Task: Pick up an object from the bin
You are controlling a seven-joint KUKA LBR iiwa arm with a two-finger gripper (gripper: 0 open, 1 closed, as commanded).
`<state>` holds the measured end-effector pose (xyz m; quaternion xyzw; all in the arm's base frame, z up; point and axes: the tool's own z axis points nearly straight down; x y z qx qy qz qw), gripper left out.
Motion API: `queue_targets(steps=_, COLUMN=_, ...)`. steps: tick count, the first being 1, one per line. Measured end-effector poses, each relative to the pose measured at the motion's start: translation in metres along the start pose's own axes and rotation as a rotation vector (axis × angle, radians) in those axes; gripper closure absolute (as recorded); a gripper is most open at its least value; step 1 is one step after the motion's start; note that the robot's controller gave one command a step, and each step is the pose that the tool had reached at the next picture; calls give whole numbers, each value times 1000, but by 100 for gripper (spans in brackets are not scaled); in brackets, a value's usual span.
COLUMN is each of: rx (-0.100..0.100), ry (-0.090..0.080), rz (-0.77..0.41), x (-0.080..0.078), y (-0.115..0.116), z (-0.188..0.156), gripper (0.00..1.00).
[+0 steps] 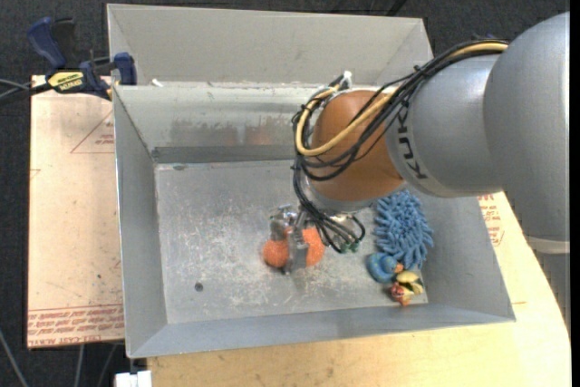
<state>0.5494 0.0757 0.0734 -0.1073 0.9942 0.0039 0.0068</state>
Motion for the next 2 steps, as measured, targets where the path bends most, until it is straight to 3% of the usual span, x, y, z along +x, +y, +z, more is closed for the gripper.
queue_targets(steps=1, rx=0, ry=0, rz=0, x=0, y=0, z=0, gripper=100)
queue_targets(steps=2, rx=0, ry=-10, rz=-12, x=-9, y=4, z=-157, gripper=100)
